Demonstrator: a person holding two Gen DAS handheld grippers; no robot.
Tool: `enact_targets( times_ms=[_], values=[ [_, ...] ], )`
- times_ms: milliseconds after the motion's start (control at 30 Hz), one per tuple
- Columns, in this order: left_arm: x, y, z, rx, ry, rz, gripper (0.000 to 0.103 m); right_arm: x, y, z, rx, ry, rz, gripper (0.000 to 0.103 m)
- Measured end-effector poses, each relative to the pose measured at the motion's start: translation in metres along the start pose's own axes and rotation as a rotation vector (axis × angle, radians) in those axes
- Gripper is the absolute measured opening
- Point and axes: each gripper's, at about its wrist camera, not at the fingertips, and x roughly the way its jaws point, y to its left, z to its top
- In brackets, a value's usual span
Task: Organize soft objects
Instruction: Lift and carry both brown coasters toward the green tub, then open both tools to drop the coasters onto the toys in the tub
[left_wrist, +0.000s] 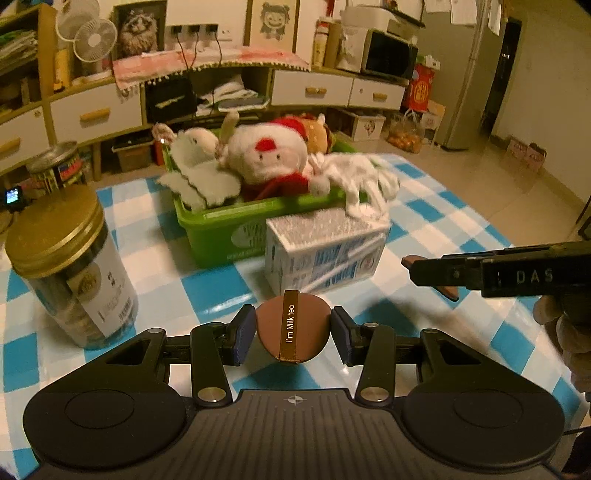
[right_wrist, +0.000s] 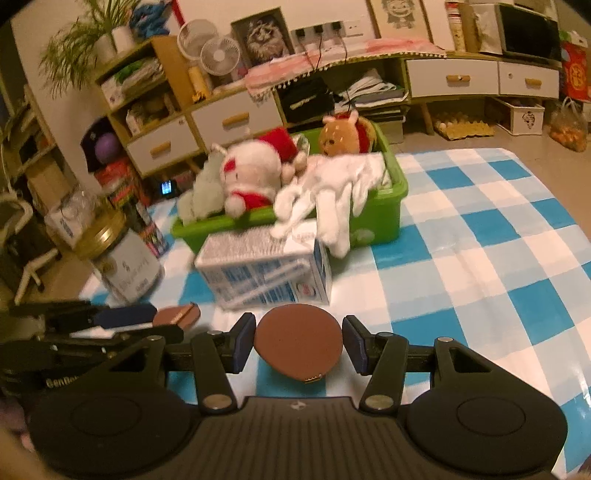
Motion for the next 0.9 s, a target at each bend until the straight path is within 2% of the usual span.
enact_targets(
  times_ms=[233,467,633,733,900],
  values=[
    [-0.013,-0.001,0.024,-0.04,-0.076,-0.01,0.046,-0.009,-0.008,0.028,0.111,-0.056,0.034,0.017],
    [-0.005,0.002,0.05,-0.072,-0.147,0.036,0.046,-0.003,-0.023,0.064,0.243,-0.105,0.067,0.017],
    [0.014,0.013,0.067,-0.144,-0.184,0.134,0.046,0.017,-0.032,0.082,0.362,-0.119,0.087,0.017],
    [0.028,0.018,0.071,-0.177,-0.193,0.198,0.046,0.03,-0.034,0.09,0.412,-0.137,0.056,0.017],
    [0.047,0.024,0.074,-0.216,-0.21,0.242,0.047,0.044,-0.034,0.095,0.448,-0.186,0.001,0.017]
  ],
)
